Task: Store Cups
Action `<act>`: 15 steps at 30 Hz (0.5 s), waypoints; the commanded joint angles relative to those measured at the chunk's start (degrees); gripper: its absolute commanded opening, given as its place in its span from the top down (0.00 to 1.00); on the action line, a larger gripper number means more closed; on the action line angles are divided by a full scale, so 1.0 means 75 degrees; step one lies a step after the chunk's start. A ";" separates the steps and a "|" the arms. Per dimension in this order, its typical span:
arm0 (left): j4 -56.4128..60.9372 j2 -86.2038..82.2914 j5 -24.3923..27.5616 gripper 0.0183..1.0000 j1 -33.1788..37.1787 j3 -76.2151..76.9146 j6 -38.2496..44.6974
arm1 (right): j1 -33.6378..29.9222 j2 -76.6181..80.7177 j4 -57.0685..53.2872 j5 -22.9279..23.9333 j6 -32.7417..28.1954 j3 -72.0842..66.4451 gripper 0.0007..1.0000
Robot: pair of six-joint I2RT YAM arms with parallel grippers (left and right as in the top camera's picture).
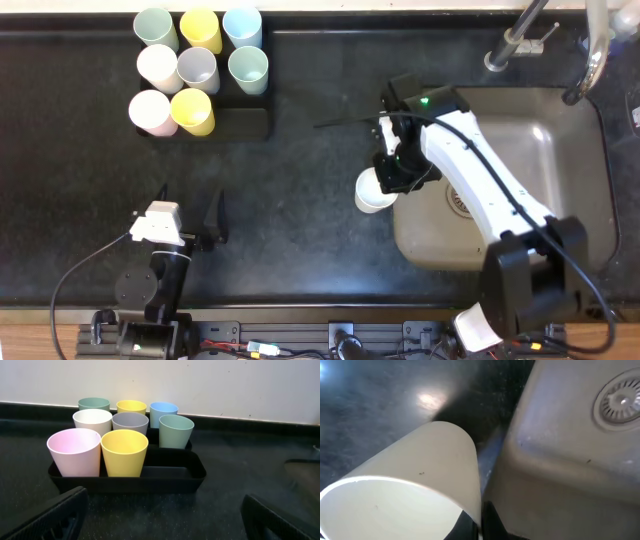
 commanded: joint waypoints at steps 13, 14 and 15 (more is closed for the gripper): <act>-0.0017 -0.0079 0.0128 0.00 0.0061 -0.0015 0.0166 | 0.2008 0.1434 0.0495 -0.0111 0.1990 0.6000 0.96; -0.0017 -0.0079 0.0125 0.00 0.0061 -0.0015 0.0166 | 0.2092 0.1647 0.0533 -0.0105 0.2043 0.6158 0.96; -0.0017 -0.0079 0.0125 0.00 0.0061 -0.0015 0.0166 | 0.2177 0.1880 0.0557 -0.0105 0.2104 0.6309 0.96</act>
